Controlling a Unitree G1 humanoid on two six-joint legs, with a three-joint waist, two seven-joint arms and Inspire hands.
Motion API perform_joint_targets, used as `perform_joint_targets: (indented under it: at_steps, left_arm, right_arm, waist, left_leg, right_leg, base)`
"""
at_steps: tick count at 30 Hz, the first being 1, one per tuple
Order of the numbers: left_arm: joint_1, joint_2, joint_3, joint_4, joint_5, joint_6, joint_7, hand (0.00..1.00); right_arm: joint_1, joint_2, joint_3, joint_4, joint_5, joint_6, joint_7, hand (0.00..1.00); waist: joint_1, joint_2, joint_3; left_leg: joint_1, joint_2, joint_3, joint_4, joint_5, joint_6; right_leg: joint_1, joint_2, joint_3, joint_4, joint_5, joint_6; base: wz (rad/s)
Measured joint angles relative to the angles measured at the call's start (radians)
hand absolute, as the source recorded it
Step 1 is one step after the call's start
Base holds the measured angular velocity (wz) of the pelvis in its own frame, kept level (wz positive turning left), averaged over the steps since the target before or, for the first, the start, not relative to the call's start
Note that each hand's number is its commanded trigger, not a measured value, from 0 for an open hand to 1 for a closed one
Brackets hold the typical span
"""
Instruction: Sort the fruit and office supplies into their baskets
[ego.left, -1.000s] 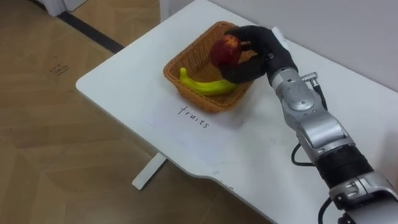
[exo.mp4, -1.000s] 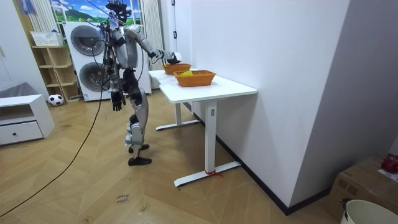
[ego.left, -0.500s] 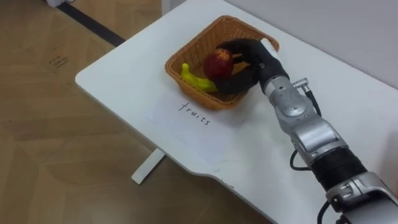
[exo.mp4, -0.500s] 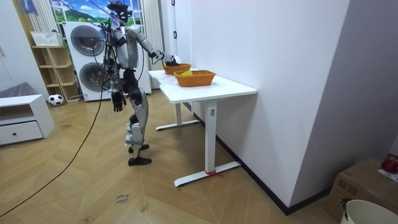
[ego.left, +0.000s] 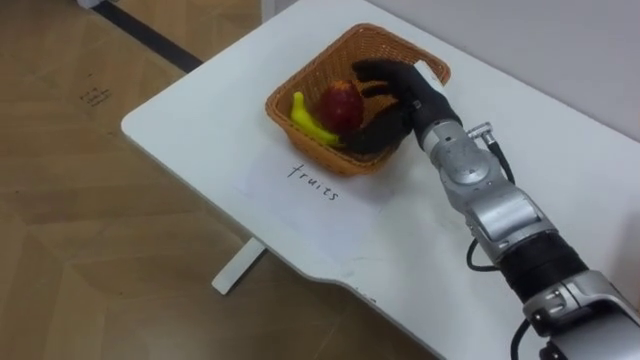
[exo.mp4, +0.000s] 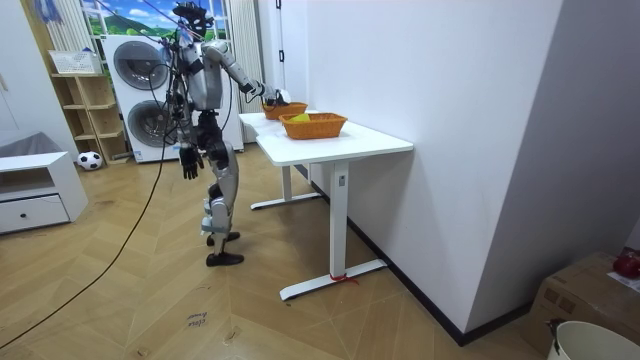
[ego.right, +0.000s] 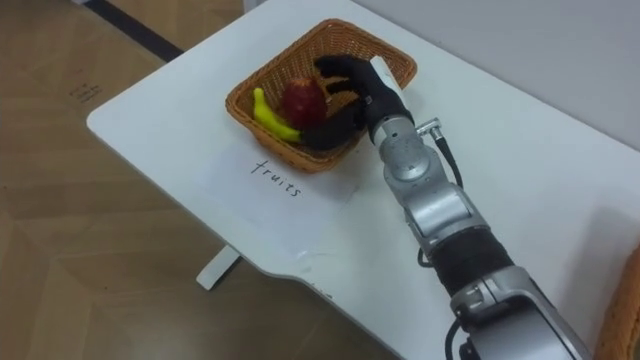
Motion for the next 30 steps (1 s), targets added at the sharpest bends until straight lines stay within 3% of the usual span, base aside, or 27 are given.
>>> perform_joint_targets:
  at_steps: [30]
  left_arm:
    - [0.004,0.001,0.0,0.0,0.0,-0.004,0.032,0.0]
  right_arm:
    - [-0.002,0.0,0.0,-0.005,-0.01,0.0,-0.007,0.0]
  waist:
    - [-0.001,-0.014,-0.0003]
  left_leg:
    - [0.001,0.0,0.0,0.0,0.0,0.0]
  right_leg:
    - [0.0,-0.001,0.0,0.001,0.0,0.0]
  base:
    - [0.0]
